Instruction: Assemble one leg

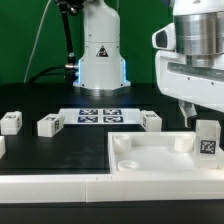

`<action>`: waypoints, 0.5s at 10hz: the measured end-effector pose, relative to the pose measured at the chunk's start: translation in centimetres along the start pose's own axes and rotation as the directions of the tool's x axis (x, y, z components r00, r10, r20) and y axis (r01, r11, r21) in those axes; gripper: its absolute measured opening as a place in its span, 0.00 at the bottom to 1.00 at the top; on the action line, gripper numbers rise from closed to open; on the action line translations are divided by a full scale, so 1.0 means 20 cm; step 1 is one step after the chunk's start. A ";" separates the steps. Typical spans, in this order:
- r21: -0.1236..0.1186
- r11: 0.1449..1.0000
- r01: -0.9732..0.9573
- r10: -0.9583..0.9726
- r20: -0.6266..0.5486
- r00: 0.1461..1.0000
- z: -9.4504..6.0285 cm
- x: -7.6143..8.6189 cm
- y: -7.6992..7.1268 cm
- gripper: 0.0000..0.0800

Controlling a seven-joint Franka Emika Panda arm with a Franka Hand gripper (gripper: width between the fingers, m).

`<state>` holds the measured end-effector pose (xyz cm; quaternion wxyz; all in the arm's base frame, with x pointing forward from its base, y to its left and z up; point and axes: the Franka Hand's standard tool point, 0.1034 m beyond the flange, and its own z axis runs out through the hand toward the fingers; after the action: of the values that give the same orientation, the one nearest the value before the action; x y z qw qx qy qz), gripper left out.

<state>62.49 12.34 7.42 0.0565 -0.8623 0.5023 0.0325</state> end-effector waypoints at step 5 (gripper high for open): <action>-0.059 0.863 0.501 -0.502 0.000 0.865 -0.01 0.01 0.01 0.81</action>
Offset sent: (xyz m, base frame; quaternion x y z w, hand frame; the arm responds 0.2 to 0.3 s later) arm 0.0070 0.0068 0.0017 -0.1024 0.0147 -0.2571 0.9608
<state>62.42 12.13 7.50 0.0344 -0.9646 0.2604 0.0243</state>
